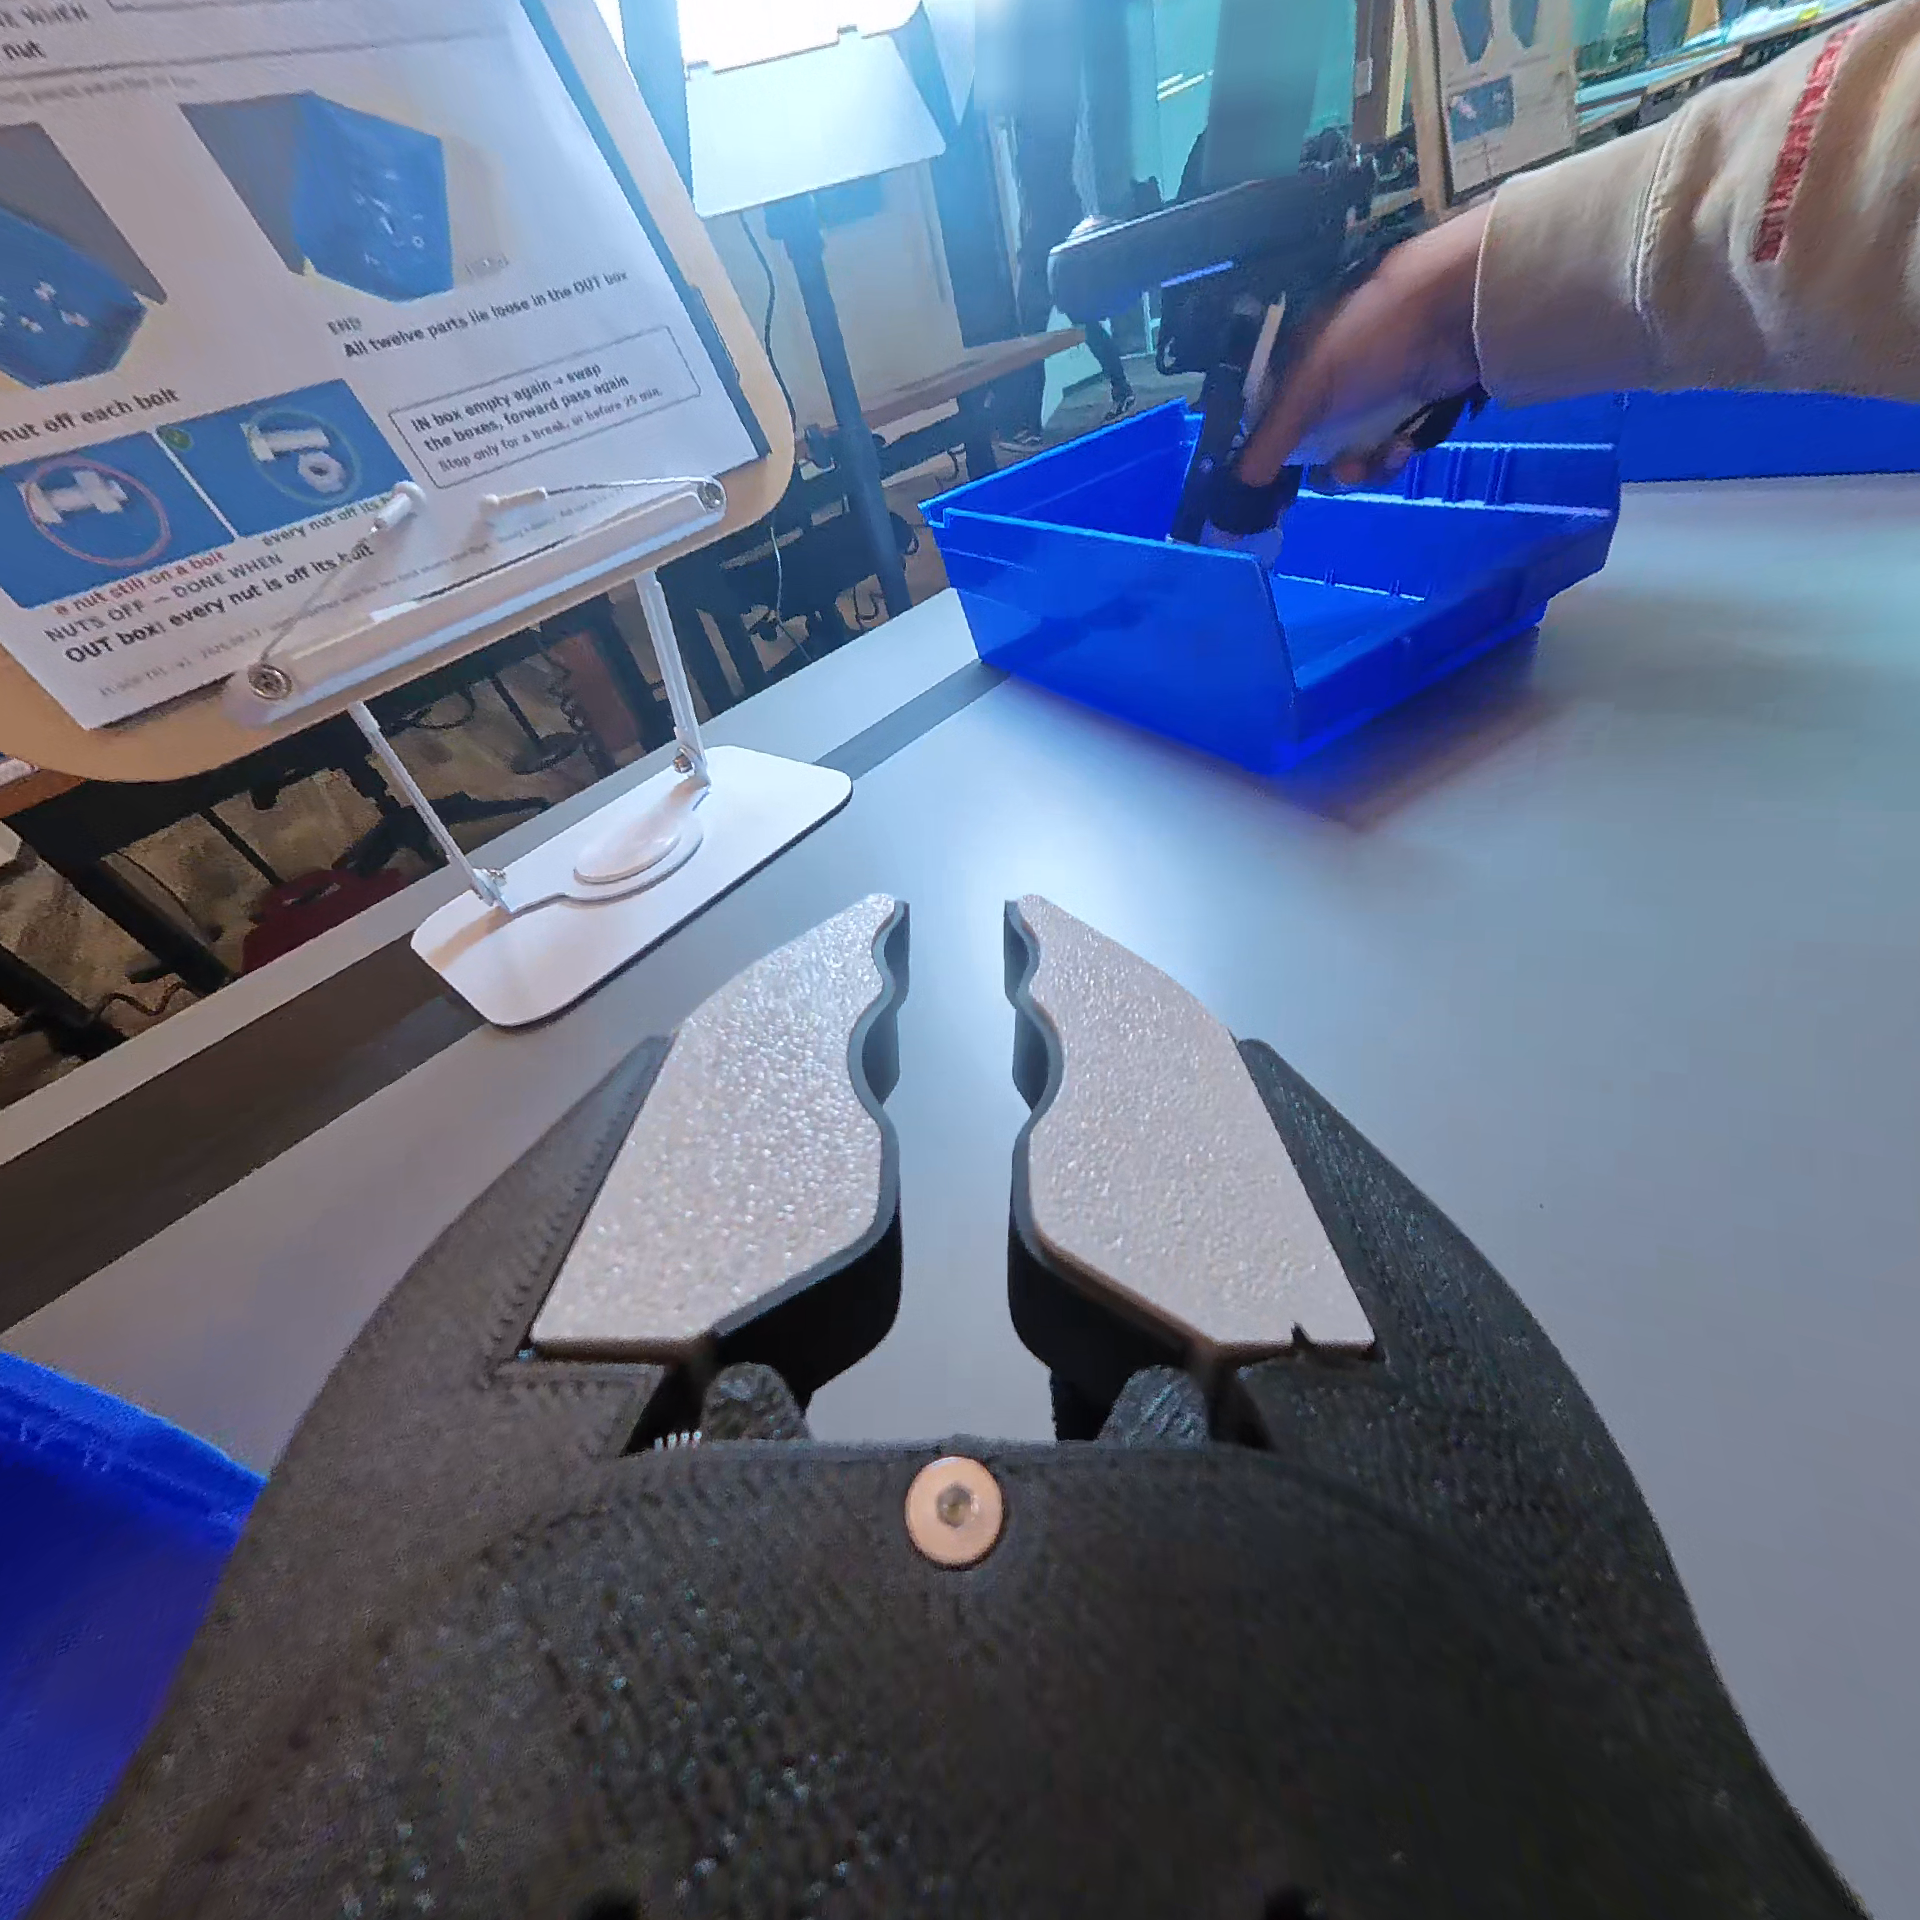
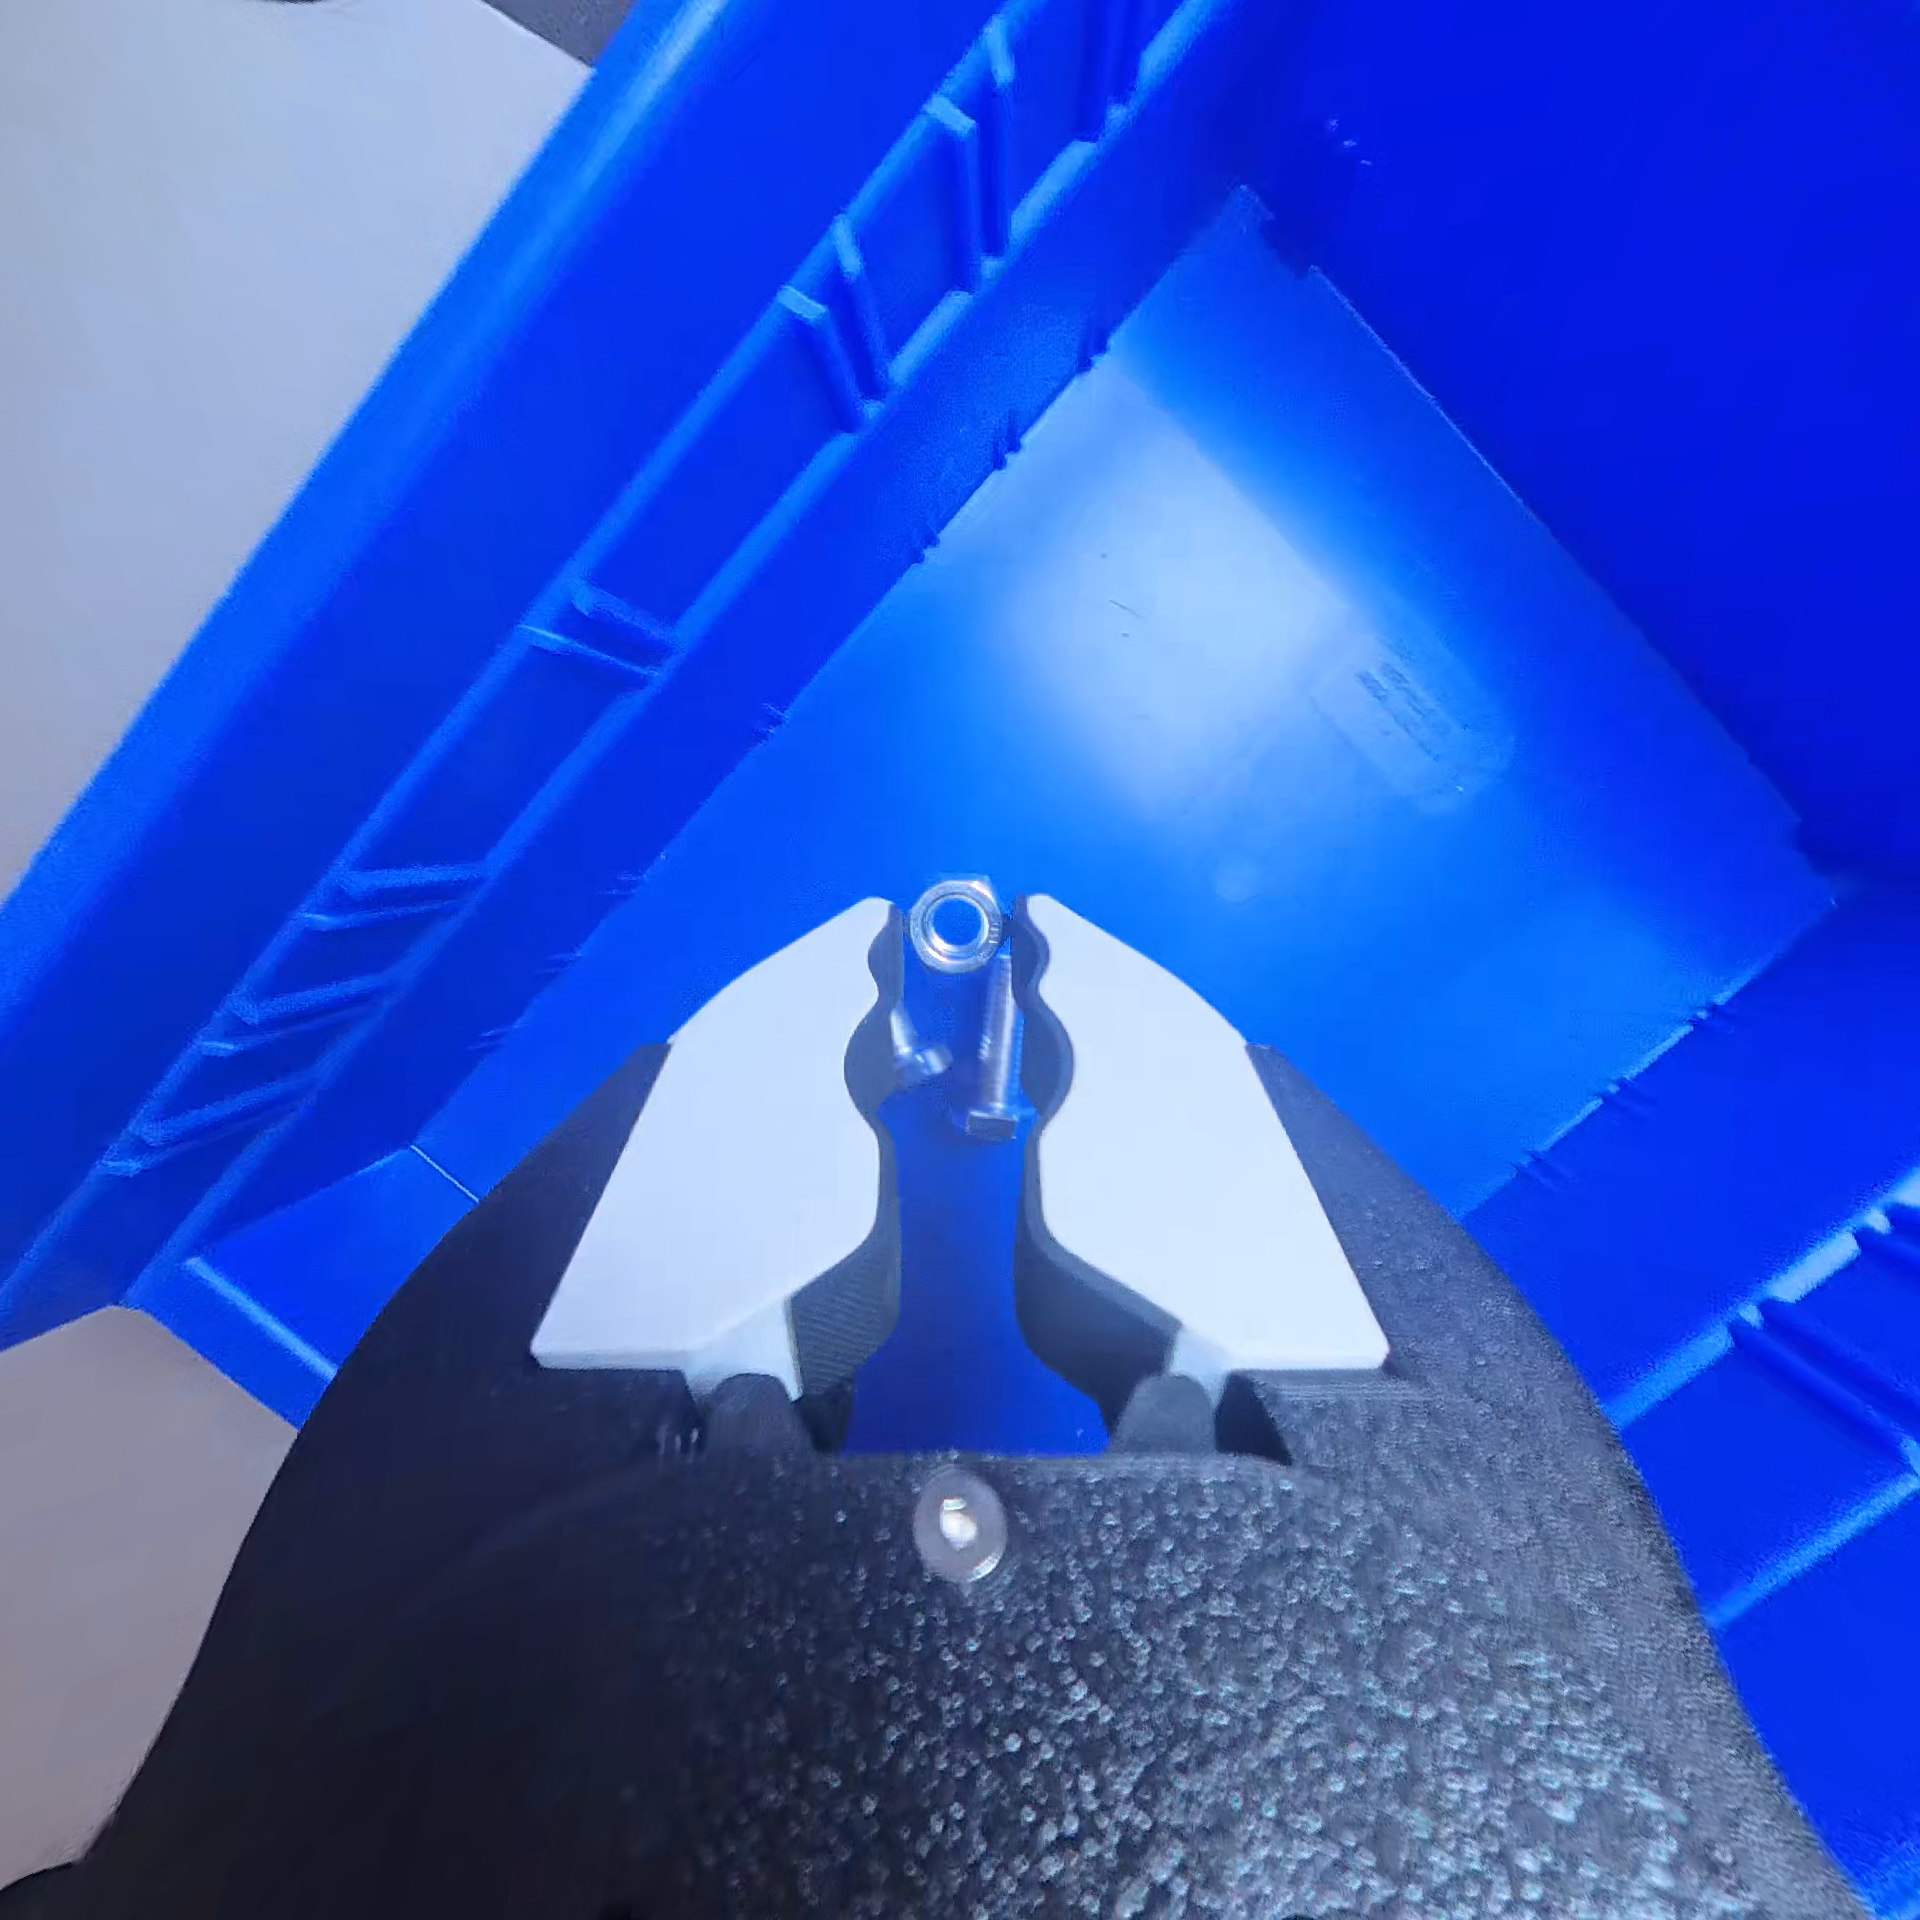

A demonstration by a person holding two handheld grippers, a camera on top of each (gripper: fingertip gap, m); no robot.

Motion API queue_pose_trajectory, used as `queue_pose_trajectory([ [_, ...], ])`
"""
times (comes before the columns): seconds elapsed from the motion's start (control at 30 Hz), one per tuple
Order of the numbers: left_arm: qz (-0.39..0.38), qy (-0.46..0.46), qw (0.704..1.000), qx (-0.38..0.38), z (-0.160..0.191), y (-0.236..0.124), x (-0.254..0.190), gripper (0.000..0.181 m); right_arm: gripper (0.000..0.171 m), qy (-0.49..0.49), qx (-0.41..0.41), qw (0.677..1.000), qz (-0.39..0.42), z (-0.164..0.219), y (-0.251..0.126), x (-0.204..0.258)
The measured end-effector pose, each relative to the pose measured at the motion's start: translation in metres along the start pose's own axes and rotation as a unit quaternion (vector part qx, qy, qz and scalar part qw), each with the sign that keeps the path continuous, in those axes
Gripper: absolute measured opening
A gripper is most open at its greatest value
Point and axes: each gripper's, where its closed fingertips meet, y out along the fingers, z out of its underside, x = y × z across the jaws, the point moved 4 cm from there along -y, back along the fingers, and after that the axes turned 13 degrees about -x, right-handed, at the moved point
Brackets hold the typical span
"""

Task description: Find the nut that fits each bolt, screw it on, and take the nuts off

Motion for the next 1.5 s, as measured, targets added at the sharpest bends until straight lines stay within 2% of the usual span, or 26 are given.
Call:
queue_pose_trajectory([
  [0.03, 0.002, 0.0, 1.0, 0.003, 0.002, 0.001, 0.0, 0.017, 0.019, -0.006, 0.005, 1.0, -0.006, -0.002, 0.004, 0.005],
  [0.2, 0.005, 0.004, 1.0, 0.005, 0.003, 0.001, -0.001, 0.018, 0.02, -0.02, 0.04, 0.999, 0.01, 0.003, 0.024, 0.009],
  [0.3, -0.006, 0.007, 1.0, -0.016, -0.012, -0.006, 0.011, 0.021, 0.03, -0.004, 0.018, 1.0, 0.011, 0.001, 0.024, 0.008],
  [0.4, -0.089, 0.039, 0.994, -0.047, -0.046, -0.035, 0.065, 0.02, 0.036, 0.002, -0.069, 0.998, 0.003, -0.014, -0.007, 0.015],
  [0.43, -0.128, 0.039, 0.99, -0.04, -0.054, -0.05, 0.093, 0.02, 0.036, -0.004, -0.121, 0.993, -0.002, -0.023, -0.026, 0.023],
  [0.5, -0.174, 0.002, 0.984, 0.025, -0.055, -0.079, 0.148, 0.019, 0.035, -0.031, -0.237, 0.971, -0.014, -0.035, -0.071, 0.047],
  [0.57, -0.17, -0.064, 0.974, 0.133, -0.036, -0.1, 0.19, 0.02, 0.033, -0.061, -0.333, 0.94, -0.037, -0.033, -0.113, 0.082],
  [0.63, -0.154, -0.115, 0.947, 0.259, -0.004, -0.115, 0.219, 0.022, 0.033, -0.088, -0.383, 0.917, -0.067, -0.017, -0.142, 0.118],
  [0.7, -0.118, -0.16, 0.908, 0.368, 0.032, -0.12, 0.229, 0.025, 0.033, -0.105, -0.411, 0.901, -0.094, 0.005, -0.156, 0.151],
  [0.77, -0.124, -0.183, 0.872, 0.436, 0.065, -0.118, 0.238, 0.026, 0.032, -0.106, -0.418, 0.893, -0.127, 0.028, -0.159, 0.18],
  [0.9, -0.128, -0.245, 0.807, 0.521, 0.117, -0.113, 0.244, 0.031, 0.032, -0.109, -0.4, 0.895, -0.164, 0.068, -0.15, 0.214],
  [1.07, -0.126, -0.276, 0.778, 0.55, 0.138, -0.109, 0.247, 0.03, 0.03, -0.106, -0.369, 0.907, -0.176, 0.098, -0.139, 0.218],
  [1.23, -0.111, -0.288, 0.777, 0.549, 0.138, -0.105, 0.243, 0.015, 0.027, -0.079, -0.375, 0.901, -0.205, 0.103, -0.14, 0.219],
  [1.3, -0.099, -0.276, 0.783, 0.548, 0.135, -0.106, 0.24, 0.015, 0.026, -0.084, -0.379, 0.896, -0.216, 0.101, -0.14, 0.225],
  [1.33, -0.095, -0.272, 0.794, 0.535, 0.13, -0.105, 0.239, 0.015, 0.026, -0.092, -0.384, 0.892, -0.219, 0.1, -0.14, 0.23],
  [1.4, -0.088, -0.281, 0.836, 0.464, 0.103, -0.094, 0.236, 0.015, 0.026, -0.117, -0.398, 0.882, -0.222, 0.097, -0.141, 0.24],
  [1.5, 0.01, -0.319, 0.912, 0.258, 0.02, -0.066, 0.197, 0.014, 0.027, -0.161, -0.43, 0.861, -0.221, 0.088, -0.143, 0.258],
])
